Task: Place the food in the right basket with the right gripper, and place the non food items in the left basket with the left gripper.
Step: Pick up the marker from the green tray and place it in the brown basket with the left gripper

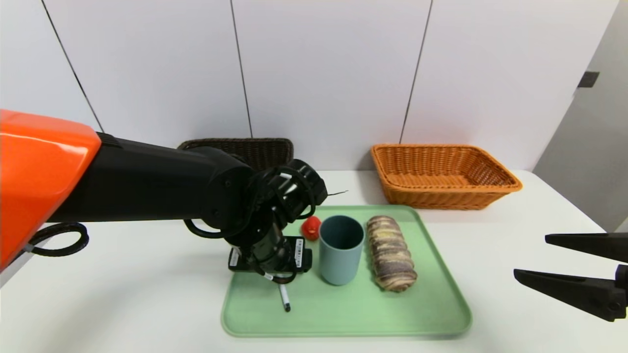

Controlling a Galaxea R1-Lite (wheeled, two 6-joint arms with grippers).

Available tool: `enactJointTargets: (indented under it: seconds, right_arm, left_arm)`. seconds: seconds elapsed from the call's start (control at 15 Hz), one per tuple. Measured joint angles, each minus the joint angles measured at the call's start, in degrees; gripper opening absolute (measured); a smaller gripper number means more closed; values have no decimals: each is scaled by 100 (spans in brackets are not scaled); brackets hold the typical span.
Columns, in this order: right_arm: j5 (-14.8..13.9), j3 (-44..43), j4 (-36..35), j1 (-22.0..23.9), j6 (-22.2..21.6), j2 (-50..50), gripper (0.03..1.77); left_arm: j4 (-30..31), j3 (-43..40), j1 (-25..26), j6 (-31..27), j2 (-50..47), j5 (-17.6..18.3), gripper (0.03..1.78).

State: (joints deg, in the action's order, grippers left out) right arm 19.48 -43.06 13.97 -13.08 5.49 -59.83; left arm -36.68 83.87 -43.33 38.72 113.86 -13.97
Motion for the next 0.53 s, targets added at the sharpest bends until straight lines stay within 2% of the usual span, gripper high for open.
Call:
enactJointTargets:
  seconds: [0.53]
  right_arm:
    - [-2, 4, 9, 0, 0, -4, 170]
  left_arm:
    - [-152, 9, -35, 288, -20, 2, 169]
